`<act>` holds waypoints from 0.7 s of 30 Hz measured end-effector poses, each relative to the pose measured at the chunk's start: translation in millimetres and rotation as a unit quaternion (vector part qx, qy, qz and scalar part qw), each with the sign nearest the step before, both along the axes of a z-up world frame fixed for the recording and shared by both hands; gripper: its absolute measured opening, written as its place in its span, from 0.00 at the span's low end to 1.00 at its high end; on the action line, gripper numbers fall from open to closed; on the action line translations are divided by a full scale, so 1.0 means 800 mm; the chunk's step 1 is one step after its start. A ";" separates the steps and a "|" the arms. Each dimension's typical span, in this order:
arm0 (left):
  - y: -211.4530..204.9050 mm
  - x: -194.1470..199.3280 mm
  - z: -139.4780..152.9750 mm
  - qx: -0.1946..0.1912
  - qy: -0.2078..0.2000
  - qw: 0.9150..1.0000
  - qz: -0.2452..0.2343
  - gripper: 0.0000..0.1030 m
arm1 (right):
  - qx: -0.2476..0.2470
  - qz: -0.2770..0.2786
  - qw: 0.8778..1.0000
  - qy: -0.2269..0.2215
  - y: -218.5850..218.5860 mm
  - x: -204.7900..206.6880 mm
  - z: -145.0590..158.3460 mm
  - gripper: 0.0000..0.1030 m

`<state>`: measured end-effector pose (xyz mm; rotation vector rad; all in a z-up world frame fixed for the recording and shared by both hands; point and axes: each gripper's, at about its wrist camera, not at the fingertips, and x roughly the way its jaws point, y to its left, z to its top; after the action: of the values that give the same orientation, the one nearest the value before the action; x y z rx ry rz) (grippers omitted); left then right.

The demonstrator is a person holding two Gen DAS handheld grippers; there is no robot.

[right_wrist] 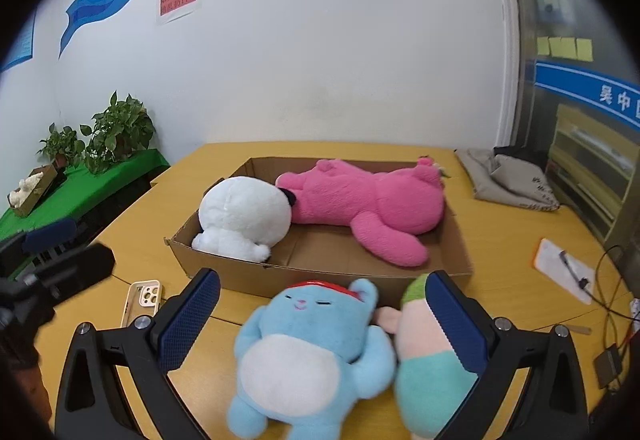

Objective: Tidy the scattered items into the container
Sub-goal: 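Open both grippers and withdraw them from the white plush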

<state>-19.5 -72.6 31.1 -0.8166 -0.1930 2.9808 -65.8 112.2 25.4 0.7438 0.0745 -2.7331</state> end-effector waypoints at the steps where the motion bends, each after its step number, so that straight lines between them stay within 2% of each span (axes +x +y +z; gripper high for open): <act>1: 0.009 0.003 -0.002 0.000 -0.004 1.000 -0.007 1.00 | 0.001 -0.002 1.000 0.003 0.008 0.006 0.004 1.00; 8: 0.045 0.015 -0.002 -0.002 -0.017 0.999 -0.037 1.00 | -0.001 -0.016 1.000 0.002 0.043 0.020 0.008 1.00; 21: 0.047 0.012 -0.001 0.004 -0.021 0.999 -0.045 1.00 | 0.006 -0.022 1.000 0.001 0.051 0.019 0.009 1.00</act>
<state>-9.7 -34.8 30.5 -0.8646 -0.1662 2.8797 -50.3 153.1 32.8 0.7535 0.0763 -2.7773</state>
